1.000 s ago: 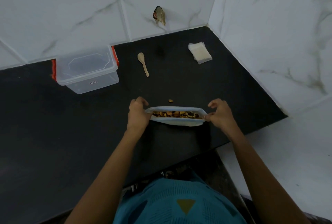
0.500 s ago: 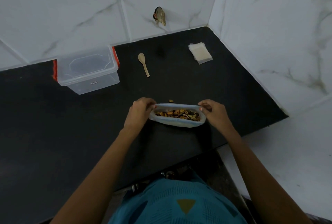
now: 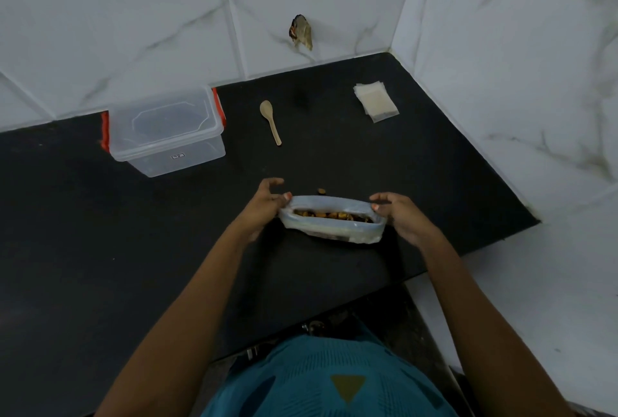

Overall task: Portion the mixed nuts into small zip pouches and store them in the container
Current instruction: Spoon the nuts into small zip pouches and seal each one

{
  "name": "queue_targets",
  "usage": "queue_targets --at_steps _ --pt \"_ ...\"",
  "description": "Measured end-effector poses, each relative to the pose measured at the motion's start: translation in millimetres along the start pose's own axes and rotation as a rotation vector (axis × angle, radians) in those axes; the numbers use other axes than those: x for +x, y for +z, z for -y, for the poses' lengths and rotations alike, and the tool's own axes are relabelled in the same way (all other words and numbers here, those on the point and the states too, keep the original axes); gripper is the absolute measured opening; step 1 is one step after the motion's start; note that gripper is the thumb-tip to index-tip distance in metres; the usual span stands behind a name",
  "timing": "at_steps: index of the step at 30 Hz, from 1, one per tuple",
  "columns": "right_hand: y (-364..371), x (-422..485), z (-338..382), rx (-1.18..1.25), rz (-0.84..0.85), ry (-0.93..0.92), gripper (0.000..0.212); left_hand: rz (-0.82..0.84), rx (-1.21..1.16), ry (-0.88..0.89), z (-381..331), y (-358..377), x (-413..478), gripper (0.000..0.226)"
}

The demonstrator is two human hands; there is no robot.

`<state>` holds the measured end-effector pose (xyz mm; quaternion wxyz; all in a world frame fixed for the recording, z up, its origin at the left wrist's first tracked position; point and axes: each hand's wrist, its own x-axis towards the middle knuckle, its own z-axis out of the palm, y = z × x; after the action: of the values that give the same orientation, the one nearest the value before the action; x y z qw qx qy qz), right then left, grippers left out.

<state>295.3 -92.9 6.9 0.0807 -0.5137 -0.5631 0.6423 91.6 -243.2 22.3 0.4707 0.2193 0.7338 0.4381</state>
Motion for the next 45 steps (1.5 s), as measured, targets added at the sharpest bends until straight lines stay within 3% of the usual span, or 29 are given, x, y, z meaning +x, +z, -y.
queue_targets --at_steps 6,9,12,15,19,23,29,34,39,45 --pt "2 3 2 0.491 0.016 0.113 0.021 -0.084 -0.415 -0.076 2 11 2 0.04" --pt "2 3 -1 0.54 0.011 0.114 0.02 -0.037 -0.529 -0.09 5 9 1 0.048" --pt "2 -1 -1 0.387 0.01 0.055 0.021 0.054 -0.559 -0.131 11 3 0 0.054" --pt "2 -6 -2 0.07 -0.044 -0.013 0.019 0.113 -0.448 -0.14 15 -3 -5 0.055" --pt "3 -11 -6 -0.266 -0.221 -0.129 0.023 -0.084 -0.017 -0.073 21 -5 -10 0.046" --pt "7 -23 -7 -0.314 -0.347 -0.051 0.031 -0.151 -0.003 -0.182 21 6 -20 0.03" --pt "10 -34 0 -0.046 -0.272 0.149 0.01 -0.173 -0.185 -0.309 14 13 -25 0.015" --pt "7 -35 -1 0.047 -0.299 0.171 0.001 -0.09 -0.483 -0.449 14 11 -30 0.008" --pt "1 -40 -1 0.405 -0.156 0.241 0.035 -0.031 -0.896 -0.457 19 16 -31 0.008" --pt "5 -42 -11 0.804 -0.091 0.353 0.024 -0.017 -1.102 -0.429 29 25 -33 0.012"
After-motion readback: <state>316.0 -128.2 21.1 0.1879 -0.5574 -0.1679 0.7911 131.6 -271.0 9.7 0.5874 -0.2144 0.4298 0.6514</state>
